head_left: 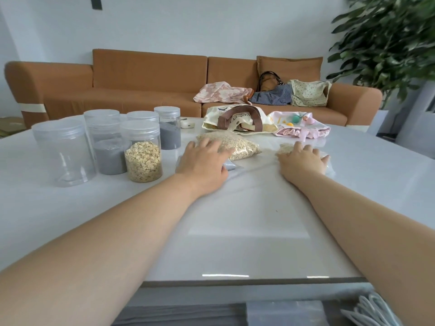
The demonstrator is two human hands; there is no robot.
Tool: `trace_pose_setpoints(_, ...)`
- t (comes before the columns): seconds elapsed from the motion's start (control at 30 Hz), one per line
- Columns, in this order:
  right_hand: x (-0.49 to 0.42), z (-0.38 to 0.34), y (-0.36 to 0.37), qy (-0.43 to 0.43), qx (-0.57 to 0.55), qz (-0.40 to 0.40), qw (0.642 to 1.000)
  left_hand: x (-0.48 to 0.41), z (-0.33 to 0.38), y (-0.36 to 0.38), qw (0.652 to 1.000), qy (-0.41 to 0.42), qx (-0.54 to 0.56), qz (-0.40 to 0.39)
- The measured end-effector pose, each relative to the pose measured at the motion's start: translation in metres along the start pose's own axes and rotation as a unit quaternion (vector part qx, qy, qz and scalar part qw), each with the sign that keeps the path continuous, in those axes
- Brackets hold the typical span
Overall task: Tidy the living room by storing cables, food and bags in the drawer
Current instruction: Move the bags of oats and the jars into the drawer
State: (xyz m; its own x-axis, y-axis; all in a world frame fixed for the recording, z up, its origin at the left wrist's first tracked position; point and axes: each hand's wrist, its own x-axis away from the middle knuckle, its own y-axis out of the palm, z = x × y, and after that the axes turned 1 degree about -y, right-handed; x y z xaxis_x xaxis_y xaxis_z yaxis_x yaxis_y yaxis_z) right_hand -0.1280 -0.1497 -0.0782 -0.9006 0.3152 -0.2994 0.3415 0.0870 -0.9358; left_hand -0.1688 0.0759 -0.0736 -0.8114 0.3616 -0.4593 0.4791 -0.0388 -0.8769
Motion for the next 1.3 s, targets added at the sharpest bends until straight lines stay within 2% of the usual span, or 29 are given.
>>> trace_pose_setpoints(0.07, 0.002, -0.001, -0.002, -0.027, 0.01, 0.014, 0.999, -0.002, 0.001, 0.0, 0.999, 0.05, -0.005, -0.015)
trace_pose_setpoints(0.23, 0.006, 0.001, -0.013, -0.071, -0.022, 0.081, 0.994, 0.0, 0.006, -0.004, 0.999, 0.034, -0.022, 0.007)
trace_pose_setpoints(0.33, 0.011, 0.0, -0.017, -0.057, -0.046, 0.075, 0.994, 0.003, 0.009, -0.008, 0.999, -0.003, -0.043, 0.001)
trace_pose_setpoints(0.4, 0.014, 0.0, -0.017, -0.038, -0.068, 0.028, 0.997, 0.004, 0.009, -0.01, 0.998, -0.037, -0.049, -0.013)
trace_pose_setpoints(0.5, 0.02, -0.003, -0.018, -0.026, -0.038, 0.001, 0.999, 0.005, 0.01, -0.011, 0.995, -0.072, -0.058, -0.027)
trace_pose_setpoints(0.57, 0.022, -0.007, -0.019, -0.062, -0.012, 0.034, 0.997, 0.004, 0.01, -0.011, 0.994, -0.09, -0.057, -0.028)
trace_pose_setpoints(0.63, 0.027, -0.017, -0.019, -0.129, -0.082, 0.05, 0.987, 0.003, 0.01, -0.01, 0.993, -0.111, -0.038, -0.025)
trace_pose_setpoints(0.73, 0.035, -0.039, -0.023, -0.169, -0.252, 0.024, 0.953, 0.0, 0.007, -0.009, 0.991, -0.127, -0.028, -0.033)
trace_pose_setpoints(0.8, 0.032, -0.055, -0.027, -0.167, -0.287, 0.01, 0.943, -0.002, 0.005, -0.009, 0.989, -0.133, -0.036, -0.048)
trace_pose_setpoints(0.93, 0.005, -0.084, -0.031, -0.124, -0.235, -0.068, 0.962, -0.004, -0.002, -0.006, 0.988, -0.129, -0.052, -0.06)
trace_pose_setpoints(1.03, -0.009, -0.097, -0.033, -0.078, -0.236, -0.146, 0.958, -0.003, -0.005, -0.002, 0.99, -0.126, -0.032, -0.051)
trace_pose_setpoints(1.2, -0.01, -0.111, -0.039, -0.062, -0.139, -0.185, 0.971, -0.004, -0.009, 0.005, 0.992, -0.114, -0.021, -0.046)
trace_pose_setpoints(1.3, -0.01, -0.115, -0.048, -0.031, -0.197, -0.254, 0.946, -0.005, -0.012, 0.006, 0.993, -0.103, -0.017, -0.046)
